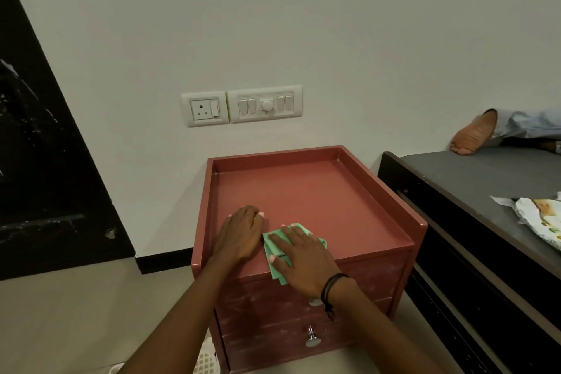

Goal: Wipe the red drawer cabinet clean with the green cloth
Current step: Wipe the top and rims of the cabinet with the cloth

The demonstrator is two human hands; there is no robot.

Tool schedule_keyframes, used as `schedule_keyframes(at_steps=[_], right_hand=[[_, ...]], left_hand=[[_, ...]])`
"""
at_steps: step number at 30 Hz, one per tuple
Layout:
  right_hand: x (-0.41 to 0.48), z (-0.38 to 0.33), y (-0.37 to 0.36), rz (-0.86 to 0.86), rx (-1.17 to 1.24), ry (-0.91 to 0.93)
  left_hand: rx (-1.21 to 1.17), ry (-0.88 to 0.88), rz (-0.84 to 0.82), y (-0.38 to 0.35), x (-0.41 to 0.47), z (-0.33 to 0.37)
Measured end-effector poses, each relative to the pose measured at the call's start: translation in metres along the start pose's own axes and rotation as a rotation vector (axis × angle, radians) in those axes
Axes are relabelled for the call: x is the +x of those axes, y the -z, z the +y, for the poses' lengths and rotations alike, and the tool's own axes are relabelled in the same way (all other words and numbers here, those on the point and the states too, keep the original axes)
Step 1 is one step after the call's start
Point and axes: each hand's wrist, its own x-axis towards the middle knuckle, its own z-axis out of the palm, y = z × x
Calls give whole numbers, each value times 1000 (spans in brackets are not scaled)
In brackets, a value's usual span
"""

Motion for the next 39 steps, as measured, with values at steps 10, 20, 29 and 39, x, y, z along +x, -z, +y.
schedule_keyframes(at_steps=[10,20,29,39], right_hand=[[140,27,6,-86,-30,-33],[275,47,-5,-102,9,-112],[187,-4,-4,-148,-65,17],[37,-80,-23,-59,43,163]], left_hand=[[-142,36,262,-2,-6,-3],[-136,145,250,-12,15,-14],[17,82,225,17,-11,11],[-264,399,66,96,-15,-20]])
